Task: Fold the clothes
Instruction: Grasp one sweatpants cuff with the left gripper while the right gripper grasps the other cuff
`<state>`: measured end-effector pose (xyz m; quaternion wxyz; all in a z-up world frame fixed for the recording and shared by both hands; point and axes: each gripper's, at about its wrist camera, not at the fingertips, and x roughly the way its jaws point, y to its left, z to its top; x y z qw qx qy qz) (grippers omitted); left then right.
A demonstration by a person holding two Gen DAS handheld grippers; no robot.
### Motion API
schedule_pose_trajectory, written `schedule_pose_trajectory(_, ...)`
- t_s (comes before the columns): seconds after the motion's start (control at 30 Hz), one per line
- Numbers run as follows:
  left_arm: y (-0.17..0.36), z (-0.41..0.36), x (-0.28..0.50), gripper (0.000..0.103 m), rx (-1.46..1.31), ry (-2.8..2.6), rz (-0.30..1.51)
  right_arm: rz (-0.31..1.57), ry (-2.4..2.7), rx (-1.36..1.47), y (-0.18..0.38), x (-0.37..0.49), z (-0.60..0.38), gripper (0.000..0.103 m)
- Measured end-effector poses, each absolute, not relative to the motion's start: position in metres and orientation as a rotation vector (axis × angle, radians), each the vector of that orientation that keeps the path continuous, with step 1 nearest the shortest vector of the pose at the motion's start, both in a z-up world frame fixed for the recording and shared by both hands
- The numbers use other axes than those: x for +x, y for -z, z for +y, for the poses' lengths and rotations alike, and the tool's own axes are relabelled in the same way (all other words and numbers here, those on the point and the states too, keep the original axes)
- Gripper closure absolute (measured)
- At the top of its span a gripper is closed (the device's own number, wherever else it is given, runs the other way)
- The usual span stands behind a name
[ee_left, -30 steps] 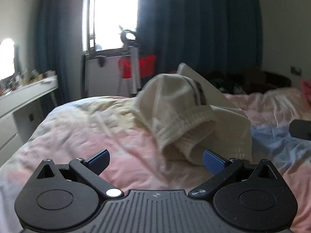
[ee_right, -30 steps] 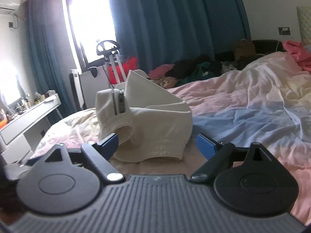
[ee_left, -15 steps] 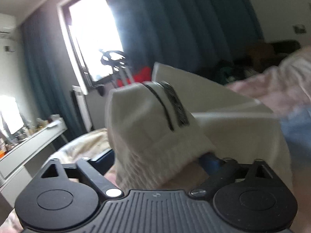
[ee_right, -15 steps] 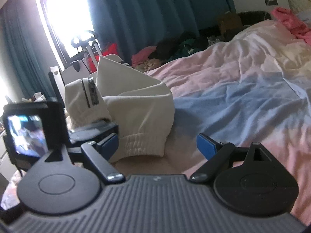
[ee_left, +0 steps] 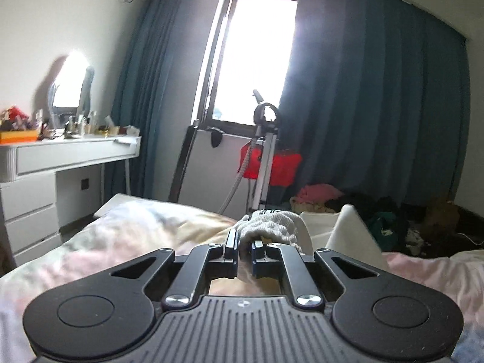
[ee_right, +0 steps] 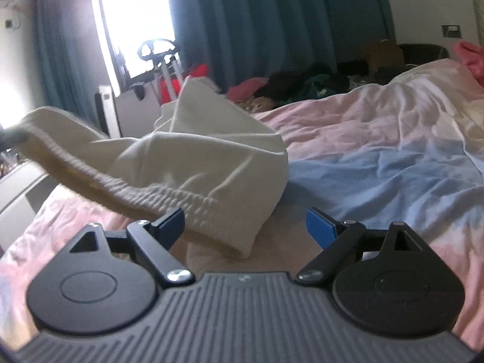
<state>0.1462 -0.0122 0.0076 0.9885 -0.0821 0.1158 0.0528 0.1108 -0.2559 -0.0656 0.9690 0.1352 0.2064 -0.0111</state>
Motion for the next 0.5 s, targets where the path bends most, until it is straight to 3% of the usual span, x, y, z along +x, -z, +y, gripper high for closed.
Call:
schedule_pose_trajectory(0.13, 0.013, 0.05, 0.102, 0.096, -0.179, -0.1, 0.347, 0.474, -0.035, 0.264, 0.064, 0.1, -0.242, 0.015)
schedule_pose_trajectory(0.27, 0.019, 0.092, 0.079, 0.097, -0.239, -0.106, 0.388, 0.535, -0.083, 0.256, 0.066, 0.087, -0.227, 0.024)
schedule_pose_trajectory(0.5, 0.017, 0.094, 0.082, 0.097, -0.361, -0.112, 0.343, 0.605, -0.083, 0.131, 0.091, 0.108, -0.198, 0.026)
